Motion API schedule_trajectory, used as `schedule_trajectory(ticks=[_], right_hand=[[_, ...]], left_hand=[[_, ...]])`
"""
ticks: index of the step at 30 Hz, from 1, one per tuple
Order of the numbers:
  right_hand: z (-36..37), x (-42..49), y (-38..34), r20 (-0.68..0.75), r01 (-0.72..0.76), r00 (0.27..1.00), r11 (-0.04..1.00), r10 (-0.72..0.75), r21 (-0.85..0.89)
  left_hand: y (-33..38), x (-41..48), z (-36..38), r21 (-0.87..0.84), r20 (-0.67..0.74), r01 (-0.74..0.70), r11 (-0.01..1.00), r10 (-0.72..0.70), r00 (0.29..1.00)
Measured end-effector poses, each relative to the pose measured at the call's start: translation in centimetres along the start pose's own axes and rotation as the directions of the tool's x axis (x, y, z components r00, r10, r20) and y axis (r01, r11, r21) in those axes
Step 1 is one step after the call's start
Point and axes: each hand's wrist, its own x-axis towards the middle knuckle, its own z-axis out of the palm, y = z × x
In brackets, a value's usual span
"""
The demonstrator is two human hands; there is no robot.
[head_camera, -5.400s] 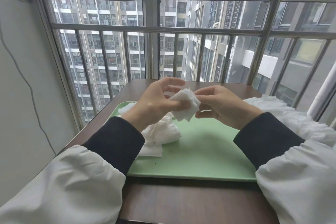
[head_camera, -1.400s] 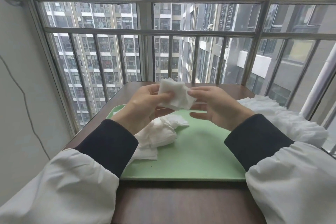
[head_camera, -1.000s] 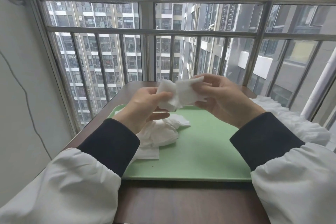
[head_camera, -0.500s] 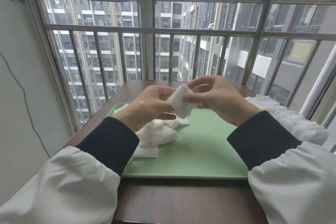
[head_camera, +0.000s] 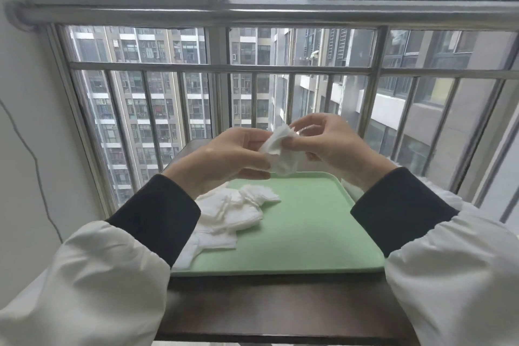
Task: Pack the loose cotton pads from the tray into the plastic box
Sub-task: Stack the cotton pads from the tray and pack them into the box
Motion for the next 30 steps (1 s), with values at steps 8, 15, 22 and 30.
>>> schedule_trajectory(ticks=[8, 15, 22, 30], right_hand=[[-5.6, -2.9, -3.7, 0.209, 0.013, 0.977, 0.957, 0.05, -0.289], [-11.9, -6.0, -3.9, 0.219, -0.079, 0.961, 0.926, 0.169, -0.368], [-15.6, -7.5, -1.4, 0.203, -0.156, 0.945, 0.899, 0.256, -0.41], [-19.2, -6.4, 1.7, 0.047, -0.132, 0.988, 0.969, 0.145, -0.208]], left_hand=[[2.5, 1.8, 6.2, 0.043, -0.106, 0.007, 0.999, -0.002, 0.994], [2.1, 4.6, 11.8, -0.128, -0.041, -0.015, 0.992, 0.01, 0.999], [1.7, 7.2, 16.8, -0.065, -0.108, -0.018, 0.998, 0.011, 0.994], [-0.3, 10.0, 16.1, 0.452, -0.182, -0.022, 0.892, 0.117, 0.976]])
